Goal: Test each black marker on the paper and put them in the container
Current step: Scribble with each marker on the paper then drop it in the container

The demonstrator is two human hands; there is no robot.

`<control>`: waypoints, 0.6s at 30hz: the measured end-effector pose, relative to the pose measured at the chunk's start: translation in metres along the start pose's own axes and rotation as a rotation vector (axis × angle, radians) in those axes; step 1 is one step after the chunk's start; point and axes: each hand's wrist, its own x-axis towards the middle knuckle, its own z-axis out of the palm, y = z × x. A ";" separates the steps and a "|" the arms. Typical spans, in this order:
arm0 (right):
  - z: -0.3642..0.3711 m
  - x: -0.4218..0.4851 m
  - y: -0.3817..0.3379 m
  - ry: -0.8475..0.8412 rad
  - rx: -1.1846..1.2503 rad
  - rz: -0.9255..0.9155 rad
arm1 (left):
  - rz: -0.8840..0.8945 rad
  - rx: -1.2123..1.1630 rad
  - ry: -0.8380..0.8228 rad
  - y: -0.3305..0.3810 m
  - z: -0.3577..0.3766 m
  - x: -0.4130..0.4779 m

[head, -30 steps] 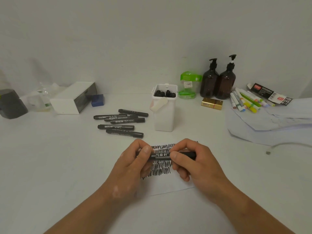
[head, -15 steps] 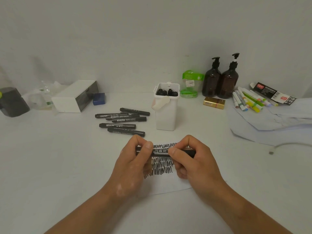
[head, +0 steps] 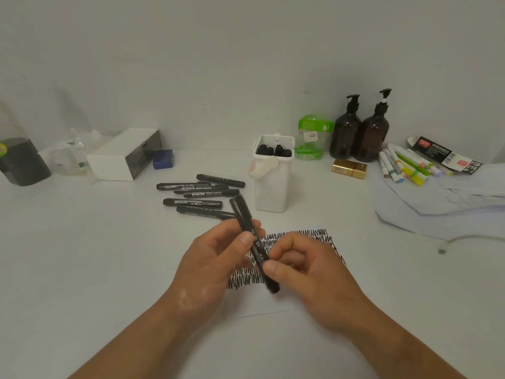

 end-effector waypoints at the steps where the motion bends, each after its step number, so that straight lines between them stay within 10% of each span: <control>1: 0.001 0.000 0.000 0.014 -0.059 -0.028 | 0.002 0.022 -0.005 0.001 0.000 -0.001; 14: -0.009 0.003 0.001 0.013 0.063 -0.093 | 0.069 0.403 -0.196 0.003 -0.001 -0.004; 18: -0.025 0.008 0.002 0.246 0.210 -0.044 | 0.017 0.397 -0.058 0.001 -0.009 0.001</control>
